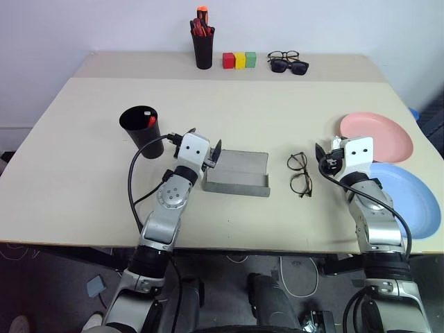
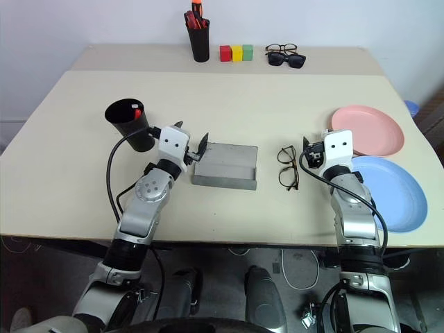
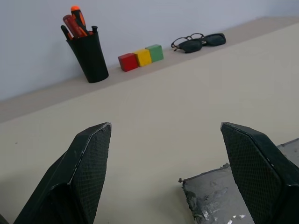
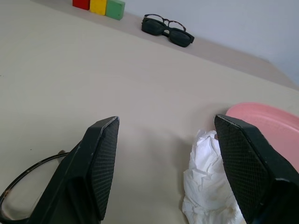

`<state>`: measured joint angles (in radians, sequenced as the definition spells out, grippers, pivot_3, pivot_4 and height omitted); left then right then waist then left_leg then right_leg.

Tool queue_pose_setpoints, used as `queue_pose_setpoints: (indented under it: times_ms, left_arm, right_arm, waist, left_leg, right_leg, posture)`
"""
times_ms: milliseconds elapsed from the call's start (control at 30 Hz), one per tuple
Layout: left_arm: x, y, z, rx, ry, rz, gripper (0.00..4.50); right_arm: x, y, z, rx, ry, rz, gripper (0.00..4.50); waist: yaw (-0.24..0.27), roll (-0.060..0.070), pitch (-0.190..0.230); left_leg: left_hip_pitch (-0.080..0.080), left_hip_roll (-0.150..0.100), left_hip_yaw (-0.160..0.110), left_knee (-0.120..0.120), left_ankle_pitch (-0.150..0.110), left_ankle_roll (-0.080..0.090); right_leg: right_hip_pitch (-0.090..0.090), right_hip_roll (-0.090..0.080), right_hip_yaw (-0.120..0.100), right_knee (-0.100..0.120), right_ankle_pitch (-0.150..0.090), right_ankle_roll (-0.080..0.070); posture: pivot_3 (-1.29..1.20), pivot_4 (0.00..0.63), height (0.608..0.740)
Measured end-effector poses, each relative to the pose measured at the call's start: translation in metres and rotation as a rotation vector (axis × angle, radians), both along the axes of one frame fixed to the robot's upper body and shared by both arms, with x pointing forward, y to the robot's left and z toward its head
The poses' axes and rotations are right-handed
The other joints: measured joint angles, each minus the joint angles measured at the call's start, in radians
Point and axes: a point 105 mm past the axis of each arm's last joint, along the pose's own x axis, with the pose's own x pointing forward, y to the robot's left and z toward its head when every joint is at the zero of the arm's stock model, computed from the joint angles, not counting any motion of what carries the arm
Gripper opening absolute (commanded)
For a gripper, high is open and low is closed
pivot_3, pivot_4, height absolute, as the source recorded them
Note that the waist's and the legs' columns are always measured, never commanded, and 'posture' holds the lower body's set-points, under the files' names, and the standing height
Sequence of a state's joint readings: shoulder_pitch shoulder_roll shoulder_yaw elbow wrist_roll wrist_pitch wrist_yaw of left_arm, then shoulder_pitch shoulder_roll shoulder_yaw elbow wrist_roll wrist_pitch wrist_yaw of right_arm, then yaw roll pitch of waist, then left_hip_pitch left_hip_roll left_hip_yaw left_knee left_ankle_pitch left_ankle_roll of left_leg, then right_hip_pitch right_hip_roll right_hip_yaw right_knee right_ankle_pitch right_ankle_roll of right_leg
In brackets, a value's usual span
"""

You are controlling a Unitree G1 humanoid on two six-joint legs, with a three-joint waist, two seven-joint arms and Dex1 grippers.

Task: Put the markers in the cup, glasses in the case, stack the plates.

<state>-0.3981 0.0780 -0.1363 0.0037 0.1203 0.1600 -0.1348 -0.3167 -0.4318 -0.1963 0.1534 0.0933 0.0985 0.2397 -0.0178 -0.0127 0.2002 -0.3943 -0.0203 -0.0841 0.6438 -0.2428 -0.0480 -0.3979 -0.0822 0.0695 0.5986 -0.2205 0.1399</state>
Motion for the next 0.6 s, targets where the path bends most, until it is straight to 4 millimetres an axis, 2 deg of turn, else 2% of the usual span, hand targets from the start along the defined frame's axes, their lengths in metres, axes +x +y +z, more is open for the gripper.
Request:
queue_pose_setpoints:
  times_ms: [600]
  left_arm:
    - [-0.0019,-0.0046,-0.0024,0.022,0.015,-0.045,3.82]
  right_arm:
    - [-0.0005,0.0018,-0.0006,0.004,0.006,0.023,3.30]
  waist:
    - [0.000,0.000,0.000]
  left_leg:
    - [0.000,0.000,0.000,0.000,0.000,0.000]
  right_leg:
    - [0.000,0.000,0.000,0.000,0.000,0.000]
  posture:
    - [0.00,0.150,0.740]
